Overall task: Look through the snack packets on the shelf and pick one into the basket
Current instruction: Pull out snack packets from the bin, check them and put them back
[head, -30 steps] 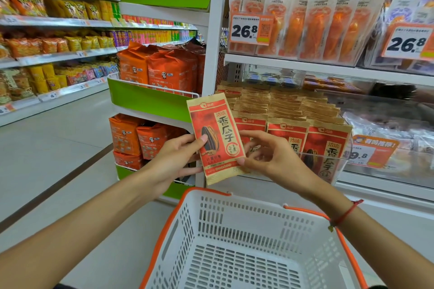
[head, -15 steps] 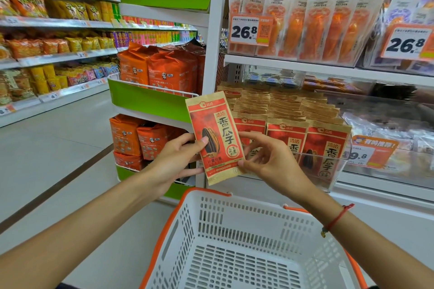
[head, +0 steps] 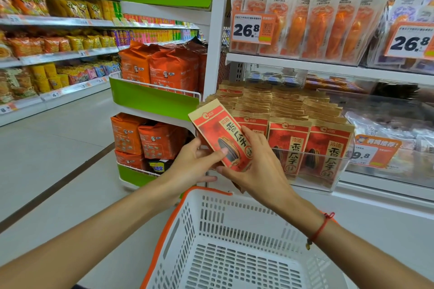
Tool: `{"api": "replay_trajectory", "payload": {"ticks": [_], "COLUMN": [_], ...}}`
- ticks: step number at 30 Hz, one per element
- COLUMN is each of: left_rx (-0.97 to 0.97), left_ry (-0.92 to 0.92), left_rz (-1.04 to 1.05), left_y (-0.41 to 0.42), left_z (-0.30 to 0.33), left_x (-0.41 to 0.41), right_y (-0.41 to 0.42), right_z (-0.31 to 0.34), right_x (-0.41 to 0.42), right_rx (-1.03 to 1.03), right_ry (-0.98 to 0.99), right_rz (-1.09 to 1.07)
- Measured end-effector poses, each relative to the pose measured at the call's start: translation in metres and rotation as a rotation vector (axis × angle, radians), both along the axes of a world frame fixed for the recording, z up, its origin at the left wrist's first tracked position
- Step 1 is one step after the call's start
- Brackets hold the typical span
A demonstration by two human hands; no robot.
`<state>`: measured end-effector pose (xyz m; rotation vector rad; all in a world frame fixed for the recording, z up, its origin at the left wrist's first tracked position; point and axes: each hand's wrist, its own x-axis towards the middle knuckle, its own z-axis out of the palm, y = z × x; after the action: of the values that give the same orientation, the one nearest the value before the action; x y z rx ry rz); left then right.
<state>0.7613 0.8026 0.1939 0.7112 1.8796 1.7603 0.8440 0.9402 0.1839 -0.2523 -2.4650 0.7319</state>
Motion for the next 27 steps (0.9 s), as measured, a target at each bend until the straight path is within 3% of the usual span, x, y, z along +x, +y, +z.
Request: {"api": "replay_trajectory", "payload": {"ticks": [3, 12, 17, 20, 24, 27], "left_rx": [-0.037, -0.067, -0.06, 0.0, 0.054, 0.033], "left_ry": [0.012, -0.074, -0.021, -0.011, -0.069, -0.06], "left_rz": [-0.035, -0.056, -0.057, -0.037, 0.005, 0.025], "left_y": [-0.002, -0.009, -0.006, -0.006, -0.01, -0.013], "left_z": [0.005, 0.012, 0.007, 0.006, 0.007, 0.008], "left_x": [-0.003, -0.015, -0.014, -0.014, -0.018, -0.02], "right_y": [0.005, 0.009, 0.01, 0.012, 0.013, 0.018], "right_z": [0.009, 0.032, 0.033, 0.032, 0.027, 0.026], "right_x": [0.003, 0.014, 0.014, 0.011, 0.007, 0.008], "right_rx": [-0.15, -1.303, -1.557, -1.508, -1.035, -0.758], "right_ry": [0.012, -0.033, -0.107, -0.18, -0.225, -0.112], "right_rz": [0.054, 0.393, 0.51, 0.51, 0.274, 0.128]}}
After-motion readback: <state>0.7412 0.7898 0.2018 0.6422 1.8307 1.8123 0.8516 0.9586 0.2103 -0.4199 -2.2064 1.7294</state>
